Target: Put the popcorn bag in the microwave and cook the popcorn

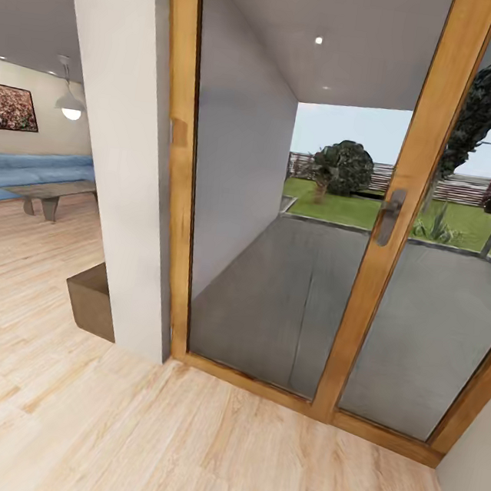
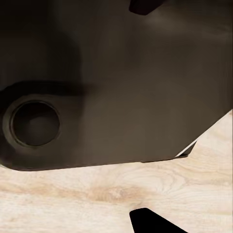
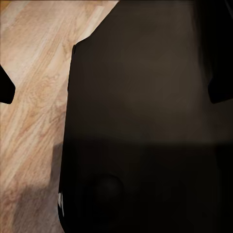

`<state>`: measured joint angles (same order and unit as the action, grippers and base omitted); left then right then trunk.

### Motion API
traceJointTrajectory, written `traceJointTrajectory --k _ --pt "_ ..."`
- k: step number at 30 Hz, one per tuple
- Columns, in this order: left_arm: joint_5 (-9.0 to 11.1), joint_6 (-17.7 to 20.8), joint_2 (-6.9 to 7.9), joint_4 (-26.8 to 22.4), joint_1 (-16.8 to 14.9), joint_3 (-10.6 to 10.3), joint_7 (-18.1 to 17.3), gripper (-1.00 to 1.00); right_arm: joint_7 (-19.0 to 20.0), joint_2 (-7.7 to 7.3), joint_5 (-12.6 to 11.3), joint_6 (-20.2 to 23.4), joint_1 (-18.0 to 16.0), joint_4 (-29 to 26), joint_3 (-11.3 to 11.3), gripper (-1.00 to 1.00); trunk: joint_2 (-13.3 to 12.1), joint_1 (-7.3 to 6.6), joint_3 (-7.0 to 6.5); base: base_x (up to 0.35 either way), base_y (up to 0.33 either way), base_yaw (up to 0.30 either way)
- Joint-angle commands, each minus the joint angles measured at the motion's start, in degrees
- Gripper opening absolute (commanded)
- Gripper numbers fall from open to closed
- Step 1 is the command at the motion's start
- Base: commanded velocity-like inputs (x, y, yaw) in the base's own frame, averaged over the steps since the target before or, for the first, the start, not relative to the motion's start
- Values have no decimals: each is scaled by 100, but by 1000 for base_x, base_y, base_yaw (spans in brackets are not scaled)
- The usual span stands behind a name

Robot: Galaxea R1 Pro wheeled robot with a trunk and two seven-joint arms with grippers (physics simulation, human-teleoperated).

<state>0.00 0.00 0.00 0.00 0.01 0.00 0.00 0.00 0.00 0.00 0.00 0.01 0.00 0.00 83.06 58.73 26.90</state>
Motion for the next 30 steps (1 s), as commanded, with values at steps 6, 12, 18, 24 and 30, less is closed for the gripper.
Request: traceJointTrajectory --k 6,12,18,24,30 --pt "3 -44 -12 -55 8 31 -35 100 33 -9 26 20 -36 -30 -9 100 2 0 3 0 0 0" --pt "9 -188 -15 -100 8 48 -35 100 22 4 55 21 -39 -28 31 100 2 0 3 0 0 0" --pt "9 -196 -25 -102 8 53 -29 100 15 1 48 18 -40 -26 27 100 2 0 3 0 0 84" --pt "9 -198 -66 -105 8 60 -31 100 -48 8 51 3 -40 -26 31 100 2 0 3 0 0 263" --pt "5 -197 -152 -91 8 47 -44 100 -54 9 55 -130 -36 -26 27 100 2 0 3 0 0 280"
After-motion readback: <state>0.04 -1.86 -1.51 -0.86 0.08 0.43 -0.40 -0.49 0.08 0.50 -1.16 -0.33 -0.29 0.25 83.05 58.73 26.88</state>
